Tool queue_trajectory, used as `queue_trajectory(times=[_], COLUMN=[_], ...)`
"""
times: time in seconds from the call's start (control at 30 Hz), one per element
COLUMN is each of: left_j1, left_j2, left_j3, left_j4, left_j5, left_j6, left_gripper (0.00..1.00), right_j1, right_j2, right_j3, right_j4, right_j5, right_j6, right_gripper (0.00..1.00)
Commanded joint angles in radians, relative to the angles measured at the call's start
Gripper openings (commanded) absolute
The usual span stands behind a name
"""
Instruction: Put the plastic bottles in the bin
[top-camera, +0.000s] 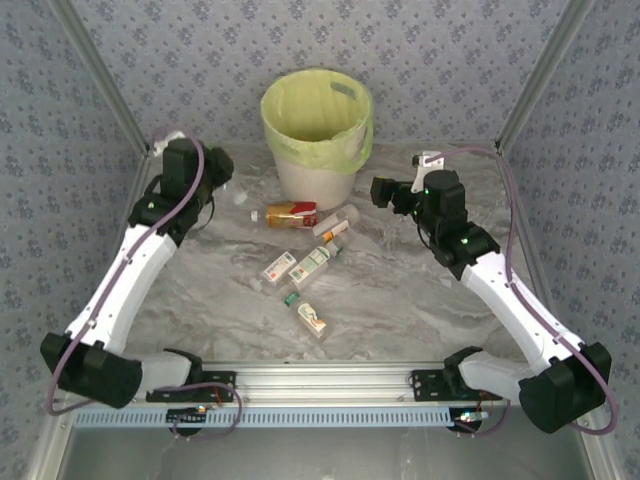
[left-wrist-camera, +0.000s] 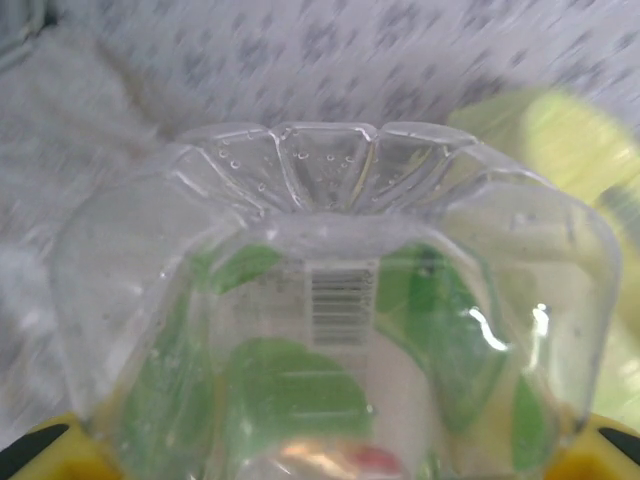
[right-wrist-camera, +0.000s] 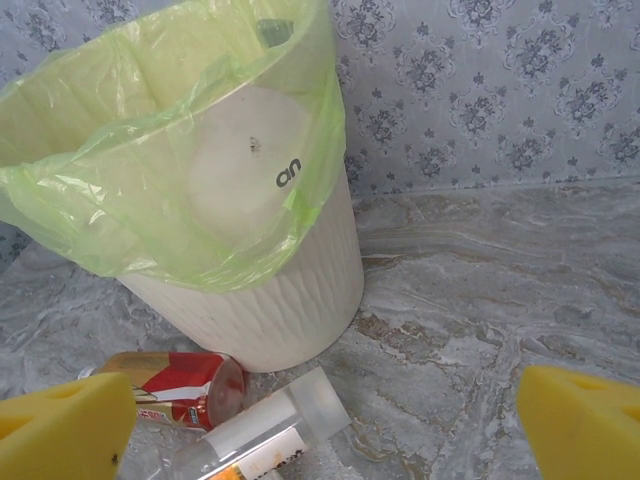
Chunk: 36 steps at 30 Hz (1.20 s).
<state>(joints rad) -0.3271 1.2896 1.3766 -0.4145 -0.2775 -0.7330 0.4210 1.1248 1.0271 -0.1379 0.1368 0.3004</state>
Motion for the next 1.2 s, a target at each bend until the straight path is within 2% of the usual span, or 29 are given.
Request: queue_trajectory(times=[0.0, 0.2, 0.43, 0.53, 0.77, 0.87, 0.93, 1.1, 1.17], left_j1=[0.005, 0.003, -0.023, -0.043, -0.074, -0.073, -0.079, -0.073, -0.066], left_j2=[0.056, 0.226, 0.453, 0.55, 0.794, 0.922, 1.016, 0.985, 0.984], left_j3=[0.11, 0.269, 0.556, 0.705, 1.078, 1.3, 1.476, 1.352, 1.323], left_j4=[0.166, 0.357, 0.316, 0.252, 0.003, -0.143, -0.226, -0.147, -0.134], left_j5=[-0.009, 0.084, 0.216, 0.275, 0.235, 0.25, 0.284, 0.27, 0.261], left_j6=[0.095, 0.119, 0.152, 0.2, 0.299, 0.278, 0.314, 0.36, 0.353], left_gripper=[0.39, 0.4, 0.4, 0.41, 0.41, 0.42, 0.43, 0.48, 0.58], right_j1=[-0.005, -0.006, -0.005, -0.007, -0.006, -0.007, -0.007, -0.007, -0.007], right_j2=[-0.048, -0.084, -0.112, -0.121, -0.137, -0.142, -0.144, -0.142, -0.141], right_j3=[0.007, 0.003, 0.002, 0.001, 0.001, 0.004, 0.008, -0.005, -0.009], right_j4=[-0.011, -0.029, -0.047, -0.056, -0.083, -0.104, -0.121, -0.126, -0.121], right_j5=[0.026, 0.035, 0.043, 0.049, 0.047, 0.047, 0.046, 0.051, 0.049], right_j6=[0.023, 0.025, 0.043, 0.048, 0.055, 0.049, 0.041, 0.05, 0.055], right_gripper=[1.0, 1.0, 1.0, 1.0, 1.0, 1.0, 1.0, 1.0, 1.0])
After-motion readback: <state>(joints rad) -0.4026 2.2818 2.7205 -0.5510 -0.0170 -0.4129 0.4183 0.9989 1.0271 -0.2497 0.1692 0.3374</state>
